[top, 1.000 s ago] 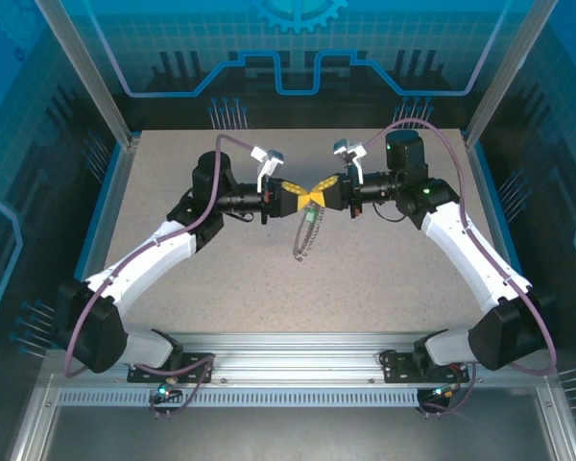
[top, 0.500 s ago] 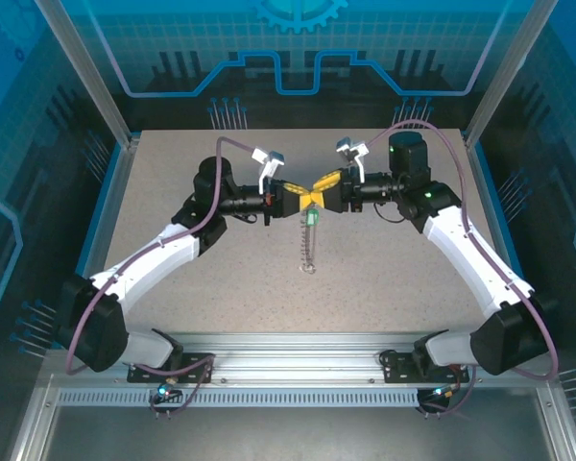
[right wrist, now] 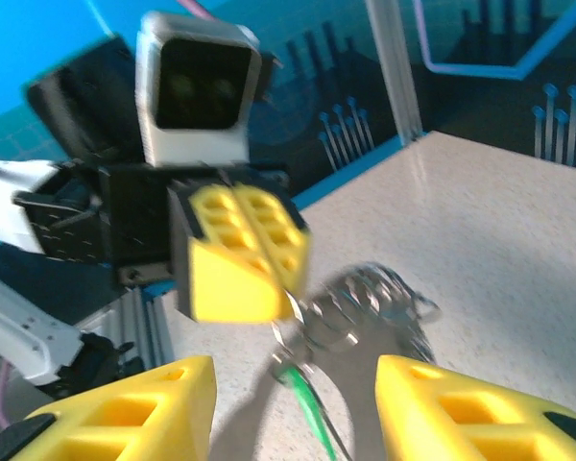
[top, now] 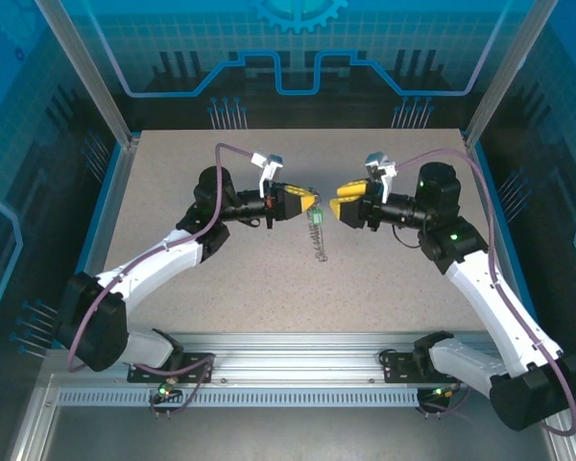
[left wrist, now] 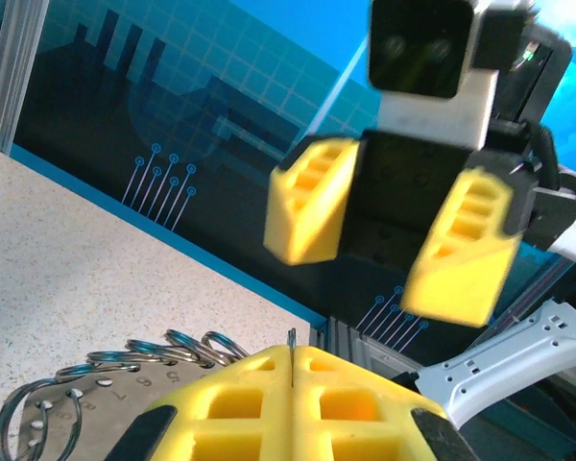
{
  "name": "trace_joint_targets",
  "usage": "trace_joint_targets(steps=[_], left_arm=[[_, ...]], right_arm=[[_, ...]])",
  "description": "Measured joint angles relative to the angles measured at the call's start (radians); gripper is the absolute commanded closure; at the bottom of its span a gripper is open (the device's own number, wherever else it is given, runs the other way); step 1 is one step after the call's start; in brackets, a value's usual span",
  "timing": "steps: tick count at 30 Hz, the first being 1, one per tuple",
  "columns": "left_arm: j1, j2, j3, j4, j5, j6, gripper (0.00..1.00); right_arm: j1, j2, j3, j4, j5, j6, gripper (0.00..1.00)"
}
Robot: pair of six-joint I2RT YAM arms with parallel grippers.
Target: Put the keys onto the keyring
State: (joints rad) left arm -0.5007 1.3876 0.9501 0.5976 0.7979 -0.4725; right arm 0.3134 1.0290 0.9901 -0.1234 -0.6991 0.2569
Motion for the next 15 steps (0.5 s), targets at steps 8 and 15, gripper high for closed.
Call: trace_joint_targets(steps=[8, 15], left_arm=[[0.0, 0.0, -0.011, 0.028, -0.001, -0.002, 1.0], [0.0, 0.0, -0.011, 0.037, 0.0, -0.007, 1.0]], right_arm=[[0.0, -0.023, -0.202, 0.102, 0.095, 0.078, 0.5], [0.047, -0.023, -0.24, 0.181, 0.098, 0.095, 0.48]])
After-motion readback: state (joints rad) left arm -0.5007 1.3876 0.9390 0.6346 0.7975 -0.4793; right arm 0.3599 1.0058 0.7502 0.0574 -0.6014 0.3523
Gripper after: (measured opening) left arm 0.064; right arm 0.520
